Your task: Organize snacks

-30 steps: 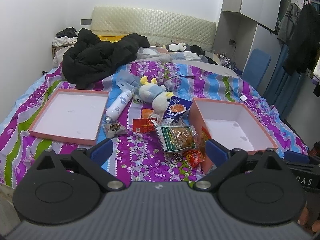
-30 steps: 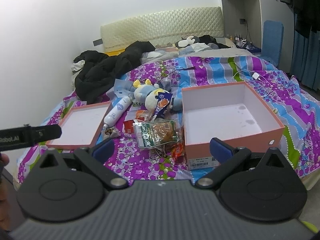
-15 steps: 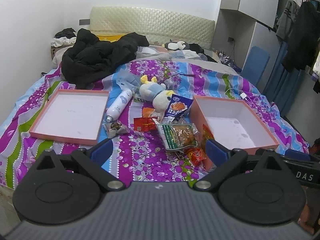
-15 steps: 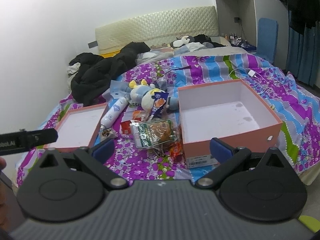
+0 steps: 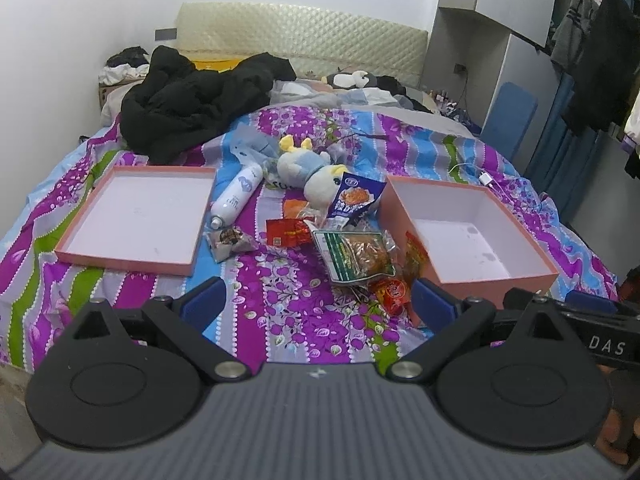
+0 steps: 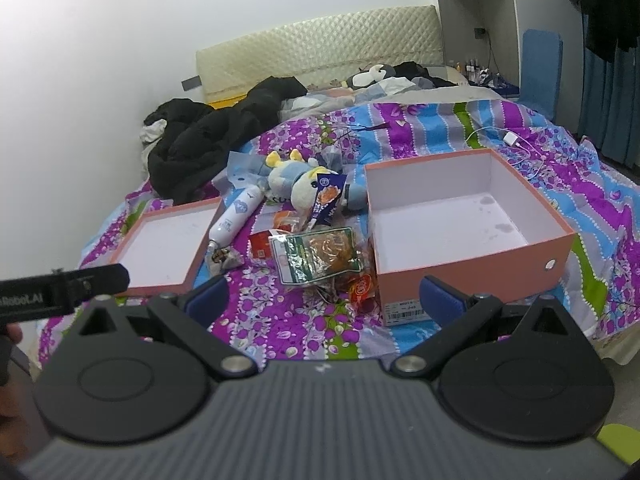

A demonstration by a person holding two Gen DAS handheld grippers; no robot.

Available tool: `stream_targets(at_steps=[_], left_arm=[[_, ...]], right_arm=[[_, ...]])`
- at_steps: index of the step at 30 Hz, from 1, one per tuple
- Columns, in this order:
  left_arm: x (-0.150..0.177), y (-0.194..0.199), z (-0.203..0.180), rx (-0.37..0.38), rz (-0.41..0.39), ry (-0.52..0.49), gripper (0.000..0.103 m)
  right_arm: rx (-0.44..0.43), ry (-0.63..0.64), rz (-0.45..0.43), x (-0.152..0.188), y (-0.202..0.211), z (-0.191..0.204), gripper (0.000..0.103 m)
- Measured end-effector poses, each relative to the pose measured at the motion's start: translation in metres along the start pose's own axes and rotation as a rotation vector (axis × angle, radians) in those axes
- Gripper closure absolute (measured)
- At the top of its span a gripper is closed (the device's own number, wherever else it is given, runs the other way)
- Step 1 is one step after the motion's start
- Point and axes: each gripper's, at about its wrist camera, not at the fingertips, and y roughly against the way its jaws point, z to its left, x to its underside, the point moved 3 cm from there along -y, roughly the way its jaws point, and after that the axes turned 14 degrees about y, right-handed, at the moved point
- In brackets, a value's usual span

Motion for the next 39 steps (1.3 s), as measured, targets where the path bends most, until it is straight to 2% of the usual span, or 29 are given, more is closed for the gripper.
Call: stream_targets(at_steps=[11, 20, 34, 39], left_arm=[[0.001, -0.007, 0.008, 0.010, 0.018, 0.020, 0.003], [0.002, -0.028, 0.013, 0.007, 0.044, 0.027, 0.003], [0.001, -0.073, 0.016, 0.025, 0.112, 0.043, 0.003], [-0.002, -0.103, 0.019, 0.035, 0.134, 0.058, 0.003]], right_arm=[[0.002, -0.027, 0.008, 0.006, -0.004, 0.000, 0.000], [-0.006, -0.044, 0.034, 0.006, -0.021, 0.001, 0.000], [0.028, 0.019, 0.067, 0.009, -0.051, 0.001, 0.000], [0.079, 0.015, 0.052, 0.000, -0.071, -0.013, 0.000]])
